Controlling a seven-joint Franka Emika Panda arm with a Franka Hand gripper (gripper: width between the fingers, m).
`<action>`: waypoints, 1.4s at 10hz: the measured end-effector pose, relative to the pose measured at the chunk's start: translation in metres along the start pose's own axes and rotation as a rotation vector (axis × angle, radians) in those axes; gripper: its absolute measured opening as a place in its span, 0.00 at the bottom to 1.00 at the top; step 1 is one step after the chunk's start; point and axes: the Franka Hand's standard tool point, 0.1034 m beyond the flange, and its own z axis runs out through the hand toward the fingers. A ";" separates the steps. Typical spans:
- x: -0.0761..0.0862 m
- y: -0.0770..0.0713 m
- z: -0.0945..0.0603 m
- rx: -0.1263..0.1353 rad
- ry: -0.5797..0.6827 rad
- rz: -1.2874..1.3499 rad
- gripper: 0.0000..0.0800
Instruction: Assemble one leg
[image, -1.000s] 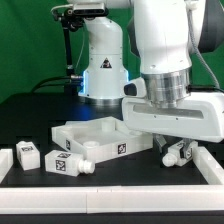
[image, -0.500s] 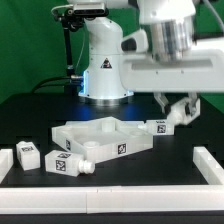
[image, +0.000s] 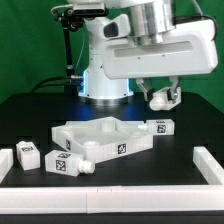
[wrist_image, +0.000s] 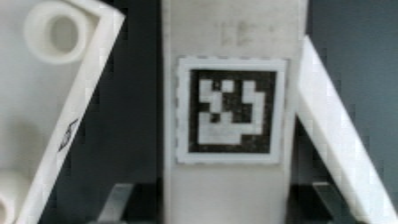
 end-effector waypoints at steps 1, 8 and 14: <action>-0.013 -0.006 0.014 -0.007 -0.001 0.004 0.36; -0.048 -0.013 0.039 -0.026 0.013 -0.008 0.36; -0.099 -0.006 0.103 -0.068 0.007 -0.053 0.36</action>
Offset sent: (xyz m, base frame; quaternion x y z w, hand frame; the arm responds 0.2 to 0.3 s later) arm 0.0000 0.0000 0.0000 0.0000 0.0000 0.0000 1.0000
